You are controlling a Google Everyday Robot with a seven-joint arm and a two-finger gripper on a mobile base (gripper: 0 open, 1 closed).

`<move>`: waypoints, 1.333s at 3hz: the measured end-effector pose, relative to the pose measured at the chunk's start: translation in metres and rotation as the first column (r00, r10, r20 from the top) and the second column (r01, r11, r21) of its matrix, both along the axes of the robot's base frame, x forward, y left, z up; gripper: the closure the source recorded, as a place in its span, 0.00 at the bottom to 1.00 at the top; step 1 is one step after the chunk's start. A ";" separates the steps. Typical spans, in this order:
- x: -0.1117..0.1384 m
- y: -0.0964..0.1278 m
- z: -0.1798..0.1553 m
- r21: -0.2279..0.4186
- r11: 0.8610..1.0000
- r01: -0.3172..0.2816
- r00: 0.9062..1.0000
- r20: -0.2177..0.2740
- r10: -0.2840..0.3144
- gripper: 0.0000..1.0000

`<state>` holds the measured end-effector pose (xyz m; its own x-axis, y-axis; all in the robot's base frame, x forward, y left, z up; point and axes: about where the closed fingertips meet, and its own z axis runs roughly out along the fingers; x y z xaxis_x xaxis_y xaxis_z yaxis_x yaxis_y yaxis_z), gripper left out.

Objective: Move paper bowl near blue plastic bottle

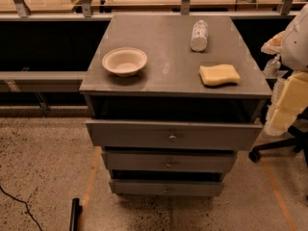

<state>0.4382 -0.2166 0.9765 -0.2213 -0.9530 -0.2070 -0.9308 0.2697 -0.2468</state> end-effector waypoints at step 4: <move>0.094 0.092 0.004 0.497 0.864 -0.086 0.985 0.172 -0.001 0.00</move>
Offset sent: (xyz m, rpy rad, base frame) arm 0.0568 0.0544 0.0102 0.2700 -0.1038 0.0695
